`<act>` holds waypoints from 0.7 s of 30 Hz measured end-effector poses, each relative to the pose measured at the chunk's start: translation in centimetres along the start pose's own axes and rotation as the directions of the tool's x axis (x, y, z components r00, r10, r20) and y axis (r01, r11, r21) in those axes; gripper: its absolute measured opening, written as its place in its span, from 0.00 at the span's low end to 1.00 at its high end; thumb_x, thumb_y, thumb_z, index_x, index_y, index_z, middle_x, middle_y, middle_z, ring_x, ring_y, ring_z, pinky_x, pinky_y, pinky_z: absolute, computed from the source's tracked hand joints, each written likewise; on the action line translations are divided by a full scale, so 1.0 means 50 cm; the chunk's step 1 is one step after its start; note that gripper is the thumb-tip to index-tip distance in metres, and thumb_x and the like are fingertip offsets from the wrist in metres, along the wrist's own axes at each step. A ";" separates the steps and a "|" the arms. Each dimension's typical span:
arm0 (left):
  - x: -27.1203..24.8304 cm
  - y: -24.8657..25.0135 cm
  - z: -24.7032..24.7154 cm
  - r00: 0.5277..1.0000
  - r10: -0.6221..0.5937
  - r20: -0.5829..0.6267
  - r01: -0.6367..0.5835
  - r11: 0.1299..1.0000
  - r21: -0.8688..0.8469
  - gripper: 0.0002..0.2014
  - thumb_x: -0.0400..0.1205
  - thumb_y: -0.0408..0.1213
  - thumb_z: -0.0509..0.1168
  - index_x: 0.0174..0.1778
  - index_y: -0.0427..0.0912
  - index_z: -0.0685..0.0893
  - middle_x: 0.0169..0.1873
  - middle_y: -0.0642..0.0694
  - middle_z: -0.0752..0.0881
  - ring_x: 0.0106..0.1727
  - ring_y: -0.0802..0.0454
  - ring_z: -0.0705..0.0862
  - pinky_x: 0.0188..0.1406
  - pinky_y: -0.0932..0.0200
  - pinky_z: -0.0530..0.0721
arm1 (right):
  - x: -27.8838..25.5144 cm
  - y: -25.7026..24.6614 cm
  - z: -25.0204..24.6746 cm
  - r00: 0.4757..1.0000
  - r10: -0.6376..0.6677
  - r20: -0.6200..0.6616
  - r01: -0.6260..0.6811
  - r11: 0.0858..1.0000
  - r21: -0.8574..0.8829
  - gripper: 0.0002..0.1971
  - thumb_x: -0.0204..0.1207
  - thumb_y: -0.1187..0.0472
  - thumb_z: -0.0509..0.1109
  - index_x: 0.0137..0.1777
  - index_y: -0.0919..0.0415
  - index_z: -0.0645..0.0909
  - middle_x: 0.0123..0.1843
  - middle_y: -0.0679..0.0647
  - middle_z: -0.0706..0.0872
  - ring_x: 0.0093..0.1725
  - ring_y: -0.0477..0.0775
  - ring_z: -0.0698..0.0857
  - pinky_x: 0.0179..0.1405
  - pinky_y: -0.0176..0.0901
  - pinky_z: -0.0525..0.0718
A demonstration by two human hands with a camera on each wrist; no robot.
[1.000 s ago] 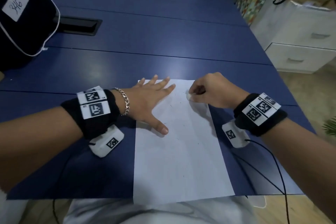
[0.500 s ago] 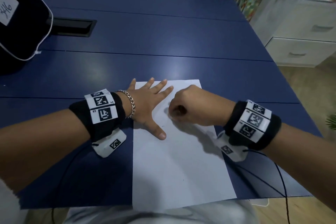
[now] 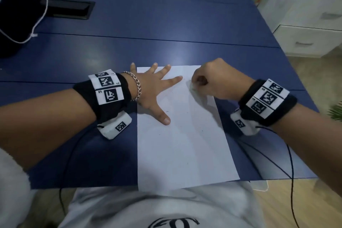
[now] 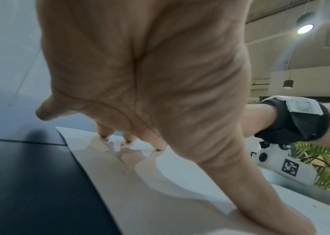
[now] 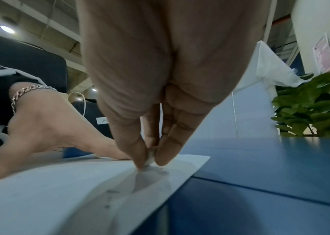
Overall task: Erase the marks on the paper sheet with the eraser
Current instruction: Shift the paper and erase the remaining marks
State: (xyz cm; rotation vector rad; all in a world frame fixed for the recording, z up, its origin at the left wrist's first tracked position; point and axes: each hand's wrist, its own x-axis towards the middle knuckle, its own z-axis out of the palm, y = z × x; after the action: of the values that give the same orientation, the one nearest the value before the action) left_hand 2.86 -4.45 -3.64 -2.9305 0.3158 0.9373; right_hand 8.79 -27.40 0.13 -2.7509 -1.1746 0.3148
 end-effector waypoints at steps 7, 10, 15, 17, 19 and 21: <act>0.005 -0.002 -0.010 1.000 -0.004 -0.024 0.005 0.999 0.053 0.76 0.49 0.93 0.63 0.85 0.76 0.24 0.90 0.53 0.25 0.93 0.36 0.33 0.78 0.08 0.35 | -0.034 -0.016 0.007 0.998 -0.048 0.042 0.048 0.999 0.011 0.06 0.80 0.56 0.74 0.50 0.53 0.92 0.43 0.44 0.92 0.42 0.50 0.87 0.42 0.38 0.81; 0.014 -0.012 -0.016 0.998 0.037 -0.054 -0.033 0.997 0.063 0.74 0.51 0.93 0.63 0.85 0.76 0.25 0.91 0.51 0.27 0.93 0.36 0.34 0.79 0.11 0.32 | -0.032 0.011 -0.003 0.998 0.027 -0.050 -0.024 0.999 0.045 0.07 0.78 0.60 0.75 0.52 0.55 0.93 0.43 0.46 0.93 0.45 0.53 0.90 0.48 0.44 0.87; 0.011 -0.028 -0.028 0.985 0.112 -0.129 -0.103 0.992 0.069 0.71 0.53 0.93 0.62 0.85 0.78 0.27 0.91 0.48 0.27 0.92 0.32 0.31 0.82 0.15 0.32 | -0.086 -0.006 0.007 1.000 -0.002 0.010 0.001 0.994 0.107 0.05 0.79 0.57 0.76 0.50 0.50 0.93 0.42 0.40 0.93 0.42 0.41 0.90 0.46 0.36 0.89; -0.004 -0.016 -0.031 0.975 0.159 -0.156 -0.153 0.987 0.050 0.66 0.59 0.90 0.64 0.87 0.78 0.33 0.91 0.48 0.27 0.92 0.31 0.31 0.86 0.20 0.34 | -0.106 -0.016 0.022 0.999 -0.019 0.031 0.016 0.994 0.104 0.05 0.81 0.52 0.75 0.49 0.49 0.93 0.41 0.40 0.92 0.41 0.42 0.89 0.46 0.41 0.89; -0.026 0.009 -0.028 0.964 0.239 -0.120 -0.238 0.971 0.021 0.63 0.63 0.86 0.67 0.89 0.78 0.38 0.91 0.49 0.26 0.91 0.34 0.29 0.88 0.25 0.34 | -0.115 -0.017 0.037 1.000 -0.027 0.015 0.026 0.994 0.105 0.07 0.82 0.50 0.74 0.47 0.50 0.92 0.40 0.42 0.92 0.40 0.45 0.89 0.45 0.46 0.90; -0.053 0.042 -0.013 0.952 0.303 -0.031 -0.302 0.952 0.042 0.65 0.63 0.85 0.69 0.89 0.76 0.35 0.89 0.51 0.23 0.91 0.36 0.26 0.88 0.25 0.32 | -0.115 -0.014 0.045 1.000 -0.023 -0.009 0.024 0.996 0.083 0.06 0.82 0.53 0.74 0.48 0.51 0.92 0.41 0.44 0.92 0.40 0.48 0.88 0.45 0.50 0.90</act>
State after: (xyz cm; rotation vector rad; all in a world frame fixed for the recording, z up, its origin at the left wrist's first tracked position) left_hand 0.68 -6.08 -1.53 -2.9190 0.7953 0.8947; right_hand 3.89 -30.98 -1.12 -2.6623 -1.1636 0.3418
